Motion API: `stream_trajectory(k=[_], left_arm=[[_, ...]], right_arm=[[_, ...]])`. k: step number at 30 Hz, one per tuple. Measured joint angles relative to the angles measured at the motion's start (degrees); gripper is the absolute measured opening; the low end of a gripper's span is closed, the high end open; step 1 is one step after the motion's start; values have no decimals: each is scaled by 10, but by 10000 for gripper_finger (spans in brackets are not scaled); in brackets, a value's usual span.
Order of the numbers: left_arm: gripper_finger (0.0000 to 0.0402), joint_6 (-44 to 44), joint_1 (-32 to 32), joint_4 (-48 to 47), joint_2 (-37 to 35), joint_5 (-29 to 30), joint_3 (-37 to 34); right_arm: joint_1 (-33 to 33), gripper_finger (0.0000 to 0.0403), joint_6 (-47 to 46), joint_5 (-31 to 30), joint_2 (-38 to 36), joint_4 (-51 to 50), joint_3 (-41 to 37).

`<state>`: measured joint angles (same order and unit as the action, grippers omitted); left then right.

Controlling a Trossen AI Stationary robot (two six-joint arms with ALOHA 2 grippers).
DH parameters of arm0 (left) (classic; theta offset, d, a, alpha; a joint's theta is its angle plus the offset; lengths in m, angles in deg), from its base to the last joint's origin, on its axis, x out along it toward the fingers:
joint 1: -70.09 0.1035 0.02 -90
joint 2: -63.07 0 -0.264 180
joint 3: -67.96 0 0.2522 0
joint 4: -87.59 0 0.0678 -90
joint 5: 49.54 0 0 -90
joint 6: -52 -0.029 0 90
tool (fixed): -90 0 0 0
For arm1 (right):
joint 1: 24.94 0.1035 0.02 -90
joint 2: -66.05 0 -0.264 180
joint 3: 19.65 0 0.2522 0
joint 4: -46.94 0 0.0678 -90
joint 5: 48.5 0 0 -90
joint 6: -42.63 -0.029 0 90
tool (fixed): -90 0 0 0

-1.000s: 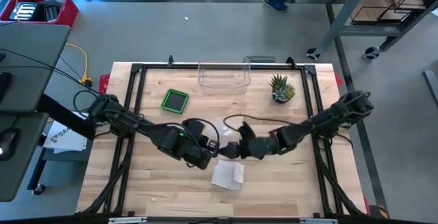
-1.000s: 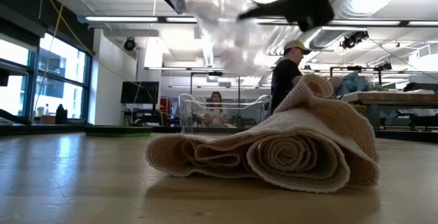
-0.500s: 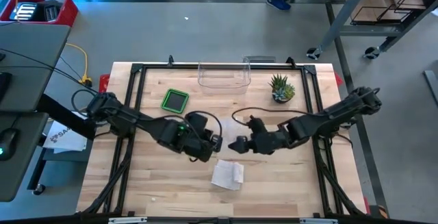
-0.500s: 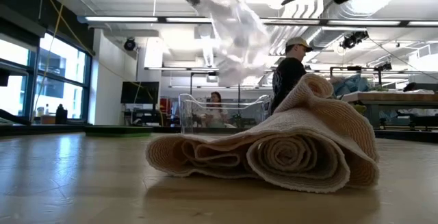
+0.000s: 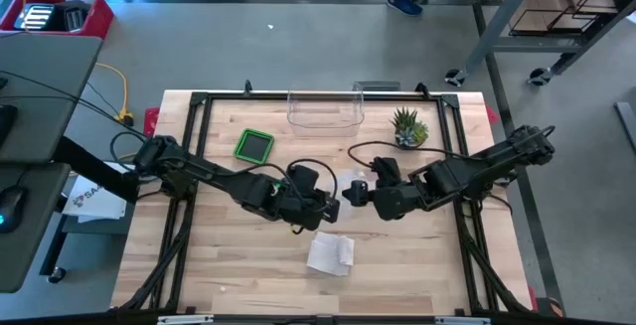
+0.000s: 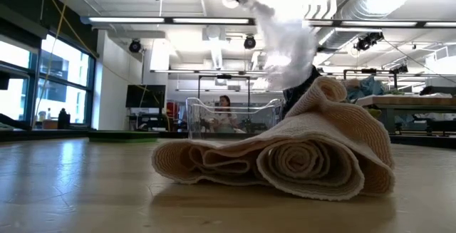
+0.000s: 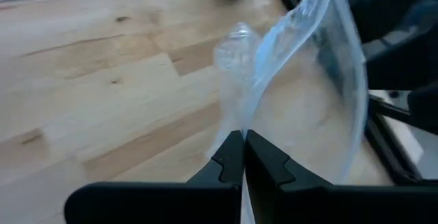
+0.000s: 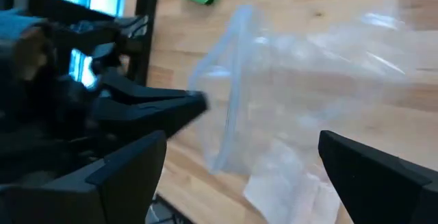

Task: Roll bandage
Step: Put the rolled bandage into the transparent zip bag

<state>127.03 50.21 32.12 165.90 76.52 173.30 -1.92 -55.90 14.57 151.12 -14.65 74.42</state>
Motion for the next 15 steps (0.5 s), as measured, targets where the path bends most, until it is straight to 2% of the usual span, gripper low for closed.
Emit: stream_trajectory(k=[4,10,15], left_arm=[[0,-7,3,34,9,-5,0],[0,-29,5,84,10,0,0],[0,-35,4,85,10,13,0]], right_arm=[[0,374,8,15,0,-8,8],[1,374,-44,21,1,-85,8],[4,364,-52,29,1,-106,8]])
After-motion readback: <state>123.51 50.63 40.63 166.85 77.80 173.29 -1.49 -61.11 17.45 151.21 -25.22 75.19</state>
